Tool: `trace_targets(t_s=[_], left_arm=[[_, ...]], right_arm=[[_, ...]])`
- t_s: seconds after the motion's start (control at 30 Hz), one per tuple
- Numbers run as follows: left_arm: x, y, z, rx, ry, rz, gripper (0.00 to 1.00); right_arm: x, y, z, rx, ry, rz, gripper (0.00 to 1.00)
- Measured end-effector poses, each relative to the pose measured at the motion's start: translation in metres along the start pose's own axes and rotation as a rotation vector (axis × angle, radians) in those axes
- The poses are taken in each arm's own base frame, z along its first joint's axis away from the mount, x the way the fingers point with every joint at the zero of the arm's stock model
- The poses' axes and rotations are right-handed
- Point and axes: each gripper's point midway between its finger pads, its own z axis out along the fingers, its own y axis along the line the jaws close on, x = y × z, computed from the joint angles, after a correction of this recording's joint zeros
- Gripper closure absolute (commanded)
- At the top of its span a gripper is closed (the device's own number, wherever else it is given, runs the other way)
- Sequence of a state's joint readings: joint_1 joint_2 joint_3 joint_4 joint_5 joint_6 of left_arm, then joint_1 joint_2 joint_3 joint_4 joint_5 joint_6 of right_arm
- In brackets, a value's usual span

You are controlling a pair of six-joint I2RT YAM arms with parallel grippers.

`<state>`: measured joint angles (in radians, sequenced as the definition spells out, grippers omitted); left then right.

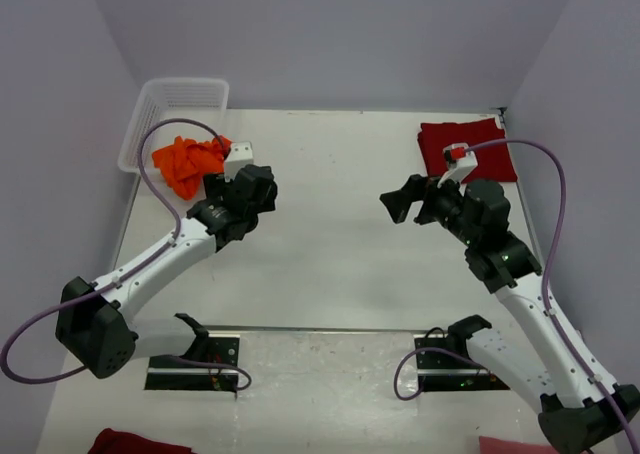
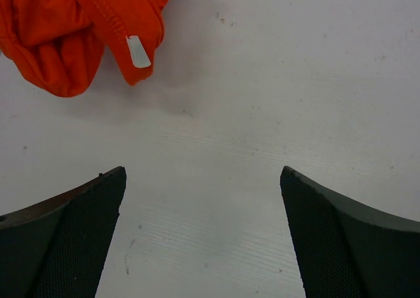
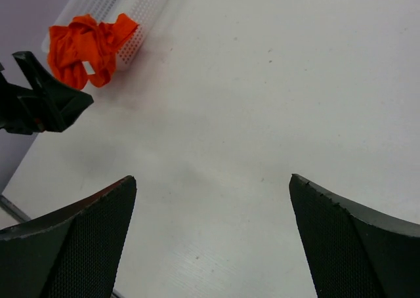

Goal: Fold and stack the t-shirts
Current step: Grab crumpled tshirt from bin with the left arm

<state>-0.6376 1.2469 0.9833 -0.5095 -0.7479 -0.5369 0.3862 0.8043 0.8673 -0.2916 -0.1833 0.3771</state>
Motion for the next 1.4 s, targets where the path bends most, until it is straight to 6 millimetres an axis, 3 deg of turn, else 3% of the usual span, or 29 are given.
trace_targets(t_s=[0.17,0.37,0.53,0.6,0.73,0.9,0.97,1.03,1.07,1.13,1.17,1.2,1.23,1.3,1.33,1.4], left_arm=[[-0.011,0.012,0.025,-0.038,0.036,-0.034,0.0],[-0.019,0.03,0.067,-0.109,0.1,-0.083,0.0],[-0.03,0.043,0.088,-0.147,0.108,-0.13,0.0],[-0.034,0.044,0.096,-0.156,0.106,-0.141,0.01],[-0.029,0.044,0.116,-0.171,0.129,-0.145,0.02],[-0.014,0.047,0.136,-0.188,0.172,-0.138,0.04],[-0.012,0.049,0.143,-0.191,0.182,-0.143,0.04],[-0.013,0.05,0.148,-0.194,0.184,-0.15,0.07],[-0.015,0.05,0.15,-0.193,0.182,-0.15,0.09],[-0.018,0.051,0.154,-0.195,0.177,-0.152,0.17],[-0.019,0.051,0.155,-0.196,0.174,-0.152,0.23],[-0.019,0.052,0.156,-0.196,0.174,-0.151,0.33],[-0.019,0.052,0.156,-0.195,0.175,-0.149,0.4],[-0.021,0.052,0.158,-0.194,0.172,-0.151,0.7],[-0.021,0.052,0.159,-0.193,0.171,-0.153,0.99],[-0.024,0.053,0.161,-0.193,0.169,-0.15,1.0]], right_arm=[[0.001,-0.02,0.001,0.114,0.002,0.002,0.01],[0.001,-0.024,-0.001,0.131,-0.03,-0.019,0.01],[-0.006,-0.06,0.005,0.349,-0.011,-0.035,0.01],[0.0,-0.067,0.006,0.384,0.011,-0.037,0.01],[-0.001,-0.056,-0.009,0.319,-0.047,-0.036,0.01],[-0.039,-0.038,-0.038,0.29,-0.194,-0.037,0.01],[-0.052,-0.037,-0.041,0.301,-0.233,-0.033,0.01],[-0.051,-0.039,-0.04,0.316,-0.232,-0.032,0.01],[-0.049,-0.04,-0.038,0.321,-0.223,-0.033,0.04],[-0.043,-0.044,-0.032,0.334,-0.191,-0.043,0.29],[-0.039,-0.045,-0.029,0.339,-0.175,-0.047,0.63],[-0.036,-0.046,-0.027,0.342,-0.158,-0.053,0.8],[-0.031,-0.047,-0.023,0.345,-0.139,-0.054,0.88],[-0.026,-0.048,-0.02,0.348,-0.116,-0.065,1.0],[-0.026,-0.048,-0.02,0.348,-0.112,-0.07,1.0],[-0.026,-0.048,-0.02,0.349,-0.112,-0.072,1.0]])
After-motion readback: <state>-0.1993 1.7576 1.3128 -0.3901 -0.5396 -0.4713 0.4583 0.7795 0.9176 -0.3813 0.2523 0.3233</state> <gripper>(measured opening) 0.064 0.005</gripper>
